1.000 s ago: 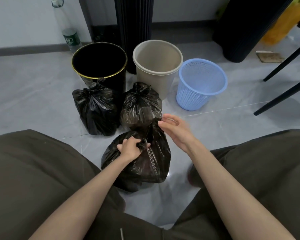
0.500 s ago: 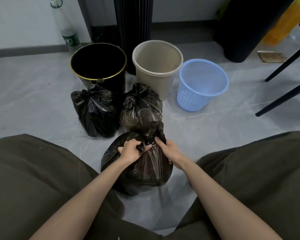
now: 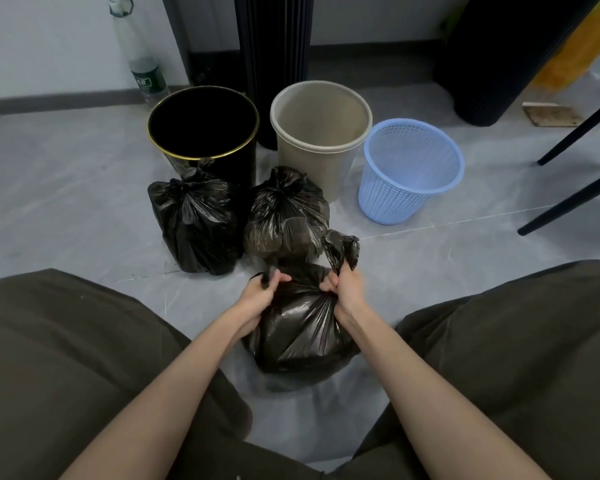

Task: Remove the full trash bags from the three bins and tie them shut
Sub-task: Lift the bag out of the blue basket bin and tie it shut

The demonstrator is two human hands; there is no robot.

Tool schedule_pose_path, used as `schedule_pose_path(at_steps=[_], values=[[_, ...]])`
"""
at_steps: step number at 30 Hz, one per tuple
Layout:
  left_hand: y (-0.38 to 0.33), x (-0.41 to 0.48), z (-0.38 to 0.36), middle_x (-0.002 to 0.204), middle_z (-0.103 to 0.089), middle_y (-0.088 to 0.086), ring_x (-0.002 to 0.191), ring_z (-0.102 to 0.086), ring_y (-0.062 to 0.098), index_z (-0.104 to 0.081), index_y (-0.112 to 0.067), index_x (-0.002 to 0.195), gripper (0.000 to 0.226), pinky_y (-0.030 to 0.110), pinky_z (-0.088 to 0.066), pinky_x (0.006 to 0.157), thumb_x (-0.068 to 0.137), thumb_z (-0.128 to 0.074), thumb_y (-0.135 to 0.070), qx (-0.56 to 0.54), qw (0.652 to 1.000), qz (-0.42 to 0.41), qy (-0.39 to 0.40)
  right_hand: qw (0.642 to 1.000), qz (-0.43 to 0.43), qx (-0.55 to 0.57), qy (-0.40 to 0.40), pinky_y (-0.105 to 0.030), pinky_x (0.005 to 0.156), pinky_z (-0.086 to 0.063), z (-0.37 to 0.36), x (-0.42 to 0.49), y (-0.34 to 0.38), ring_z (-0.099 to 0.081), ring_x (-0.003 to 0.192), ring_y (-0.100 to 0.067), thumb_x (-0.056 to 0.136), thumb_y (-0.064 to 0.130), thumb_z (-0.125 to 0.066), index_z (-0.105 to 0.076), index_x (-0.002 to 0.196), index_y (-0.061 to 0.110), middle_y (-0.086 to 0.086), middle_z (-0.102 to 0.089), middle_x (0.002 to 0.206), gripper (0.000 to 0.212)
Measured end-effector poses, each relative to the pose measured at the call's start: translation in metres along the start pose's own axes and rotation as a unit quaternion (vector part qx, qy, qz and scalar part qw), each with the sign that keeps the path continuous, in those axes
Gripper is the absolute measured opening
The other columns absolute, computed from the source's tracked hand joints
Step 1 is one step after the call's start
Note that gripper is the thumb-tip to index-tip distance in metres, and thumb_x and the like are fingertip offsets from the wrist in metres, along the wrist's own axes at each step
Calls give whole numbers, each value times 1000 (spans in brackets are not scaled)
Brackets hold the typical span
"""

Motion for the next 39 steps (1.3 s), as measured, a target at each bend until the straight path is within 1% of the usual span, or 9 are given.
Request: schedule_pose_path(at_steps=[2,8,13,18,23,29,31,35,39], values=[[0,1,3,57,-39,-2,37,-34,0,-54,-11,81,34,10,-28,38,102,-34,-29,-111,992,50,-23,993,38,-109,3,-14,32,-23,1,1,5,-28,34,-2,103,24,-34,-43,74,19,8,-34,43,32],[-11,1,6,39,-31,-10,29,-23,0,-41,-13,71,36,11,-27,33,102,-32,-29,-293,953,74,-8,914,113,-390,18,-29,66,-42,10,6,2,-48,58,-9,99,19,-35,-53,83,21,4,-52,66,24],[-21,-16,-9,84,-59,-8,75,-54,3,-58,-16,106,27,16,-42,71,90,-57,-38,130,988,-32,72,988,-69,-125,55,-15,30,-20,2,5,0,-21,29,-2,103,19,-27,-34,69,21,10,-26,39,34],[-9,-22,-28,145,-39,-16,134,-37,6,-14,-49,144,115,36,-29,113,49,-76,-69,364,905,-122,184,977,-159,113,89,-22,54,-32,-3,-1,18,-27,46,-11,99,18,-28,-39,65,14,3,-27,43,36],[-3,-19,-38,116,-59,0,118,-50,23,-49,-45,126,74,44,-36,101,59,-67,-73,429,898,-86,34,977,-158,136,51,-26,70,-38,-11,-7,21,-30,57,-14,99,14,-29,-43,69,10,-3,-36,51,33],[-8,-16,-30,107,-58,6,112,-50,30,-66,-26,99,18,42,-34,89,90,-54,-35,454,883,-107,-50,988,-109,92,60,-33,89,-47,-15,-10,32,-56,83,-21,102,11,-33,-55,100,0,-14,-58,92,24],[-12,-15,-27,111,-55,6,114,-46,30,-65,-26,106,20,39,-31,88,91,-52,-24,485,866,-112,-50,993,-37,-111,29,-37,85,-48,-8,-8,43,-60,90,-26,100,10,-35,-56,106,3,-17,-62,100,23],[-13,-13,-22,110,-50,4,112,-43,28,-62,-26,108,23,36,-27,84,89,-52,-17,524,840,-133,-38,871,54,-488,-11,-33,65,-41,12,-11,59,-52,68,-24,98,10,-31,-54,92,1,-11,-54,80,26],[-10,-12,-20,106,-47,1,109,-42,26,-61,-29,107,21,34,-25,82,90,-53,-20,542,828,-145,-23,948,-121,-273,111,-23,53,-40,8,-21,55,-42,48,-11,102,13,-23,-46,89,11,-9,-71,80,27]])
Point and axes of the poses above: each hand's wrist, its own x-axis towards the middle knuckle, its own z-axis out of the back of the hand, y = z × x, the point moved 3 cm from there along x, towards the middle knuckle
